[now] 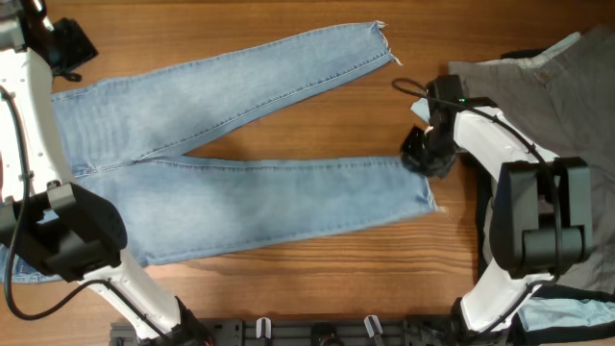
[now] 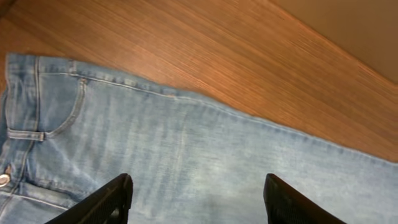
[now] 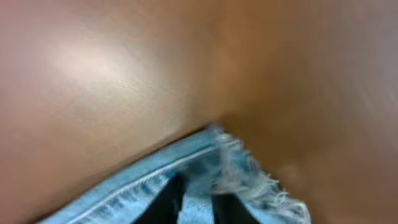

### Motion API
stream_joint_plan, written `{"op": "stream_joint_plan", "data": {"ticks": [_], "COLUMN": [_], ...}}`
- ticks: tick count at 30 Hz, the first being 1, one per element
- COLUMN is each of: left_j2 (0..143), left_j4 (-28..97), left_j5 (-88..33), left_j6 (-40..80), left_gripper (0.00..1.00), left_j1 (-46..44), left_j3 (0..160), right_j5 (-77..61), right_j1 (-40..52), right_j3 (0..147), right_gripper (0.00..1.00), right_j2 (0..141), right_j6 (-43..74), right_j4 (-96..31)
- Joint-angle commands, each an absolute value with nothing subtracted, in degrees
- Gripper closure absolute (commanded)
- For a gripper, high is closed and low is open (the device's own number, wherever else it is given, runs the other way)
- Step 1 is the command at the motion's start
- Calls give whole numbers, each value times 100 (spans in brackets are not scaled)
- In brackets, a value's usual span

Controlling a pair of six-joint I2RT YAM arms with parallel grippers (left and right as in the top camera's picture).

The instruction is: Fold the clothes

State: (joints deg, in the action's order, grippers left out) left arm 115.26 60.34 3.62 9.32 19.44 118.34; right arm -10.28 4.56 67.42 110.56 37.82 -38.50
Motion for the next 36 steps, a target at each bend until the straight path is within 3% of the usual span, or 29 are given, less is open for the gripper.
{"op": "stream_joint_plan", "data": {"ticks": [1,4,6,10,13,18,30,34,36], "left_j2": [11474,11472,11463,11354,11187,10746,9813,9738,9738], "left_j4": [6097,6208,6388,6615,6720,6757,7360,7535,7644], "left_j5": [436,438,454,460,460,460,462,464,467], "left_j6": [926,926,923,921,921,923,926,923,923], "left_gripper": [31,30,29,25,23,18,10,7,7], "left_j1": [1833,1811,1835,1870,1870,1870,1874,1876,1894], "left_j3": [11832,11832,11832,11832,11832,11832,11832,11832,11832], "right_j5": [-888,-897,-993,-1424,-1426,-1723,-2036,-2043,-2040], "right_j1": [484,438,220,-504,-672,-489,-467,-506,-628], "right_j3": [6534,6685,6899,6976,6967,6143,4418,4501,4847], "right_gripper": [85,85,73,45,44,49,55,86,94], "right_j2": [11472,11454,11194,9828,9686,9804,9804,9789,9647], "right_j6": [4056,3850,3234,2397,2394,2353,2853,2746,2561], "right_j4": [-2294,-1712,-2003,-3691,-4768,-4925,-2298,-2097,-2536]}}
